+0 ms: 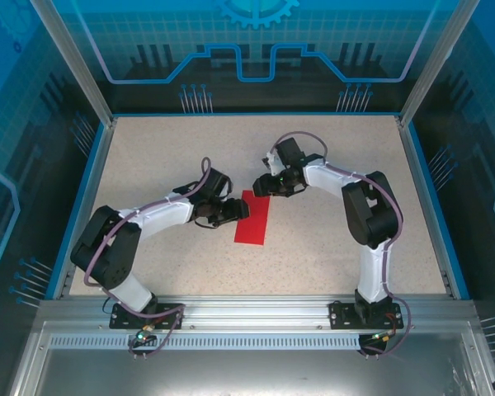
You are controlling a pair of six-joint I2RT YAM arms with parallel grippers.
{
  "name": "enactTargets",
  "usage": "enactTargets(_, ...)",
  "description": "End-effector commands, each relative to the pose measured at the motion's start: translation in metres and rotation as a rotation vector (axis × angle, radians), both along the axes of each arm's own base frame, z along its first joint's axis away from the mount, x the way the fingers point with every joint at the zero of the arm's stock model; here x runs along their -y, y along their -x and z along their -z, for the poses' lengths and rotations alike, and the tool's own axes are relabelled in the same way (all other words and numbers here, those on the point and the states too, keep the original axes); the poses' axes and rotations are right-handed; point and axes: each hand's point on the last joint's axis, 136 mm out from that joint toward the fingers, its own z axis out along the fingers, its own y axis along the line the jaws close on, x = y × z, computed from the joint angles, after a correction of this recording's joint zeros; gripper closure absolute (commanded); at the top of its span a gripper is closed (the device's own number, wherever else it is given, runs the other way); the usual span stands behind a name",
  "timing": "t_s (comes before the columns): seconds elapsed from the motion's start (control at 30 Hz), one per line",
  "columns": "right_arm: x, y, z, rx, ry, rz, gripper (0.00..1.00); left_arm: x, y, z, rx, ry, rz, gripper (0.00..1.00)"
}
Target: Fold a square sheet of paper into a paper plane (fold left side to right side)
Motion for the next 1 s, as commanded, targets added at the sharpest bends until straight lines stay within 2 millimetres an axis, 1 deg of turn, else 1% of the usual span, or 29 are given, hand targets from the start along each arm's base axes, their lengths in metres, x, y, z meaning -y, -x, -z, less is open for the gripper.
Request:
enactTargets(0.0, 0.000, 0.006, 0.018, -0.030, 0.073, -0.017, 0.42, 0.001, 0.002, 0.008, -0.031, 0.011, 0.004, 0.38)
enactTargets(0.23, 0.004, 0.010, 0.041, -0.071, 0.112, -0.034, 0.44, 0.002, 0.002, 0.013, -0.048, 0.009, 0.010, 0.37)
enactTargets(0.43, 0.008, 0.013, 0.048, -0.074, 0.133, -0.054, 0.47, 0.008, 0.001, 0.018, -0.068, 0.033, 0.021, 0.38)
enactTargets(0.7, 0.006, 0.014, 0.049, -0.077, 0.122, -0.059, 0.48, 0.015, 0.000, 0.024, -0.089, 0.060, 0.030, 0.46)
enactTargets(0.9, 0.004, 0.014, 0.048, -0.075, 0.115, -0.063, 0.47, 0.016, 0.001, 0.024, -0.091, 0.063, 0.030, 0.55)
enactTargets(0.97, 0.004, 0.013, 0.046, -0.069, 0.110, -0.061, 0.47, 0.015, 0.002, 0.024, -0.092, 0.059, 0.030, 0.60)
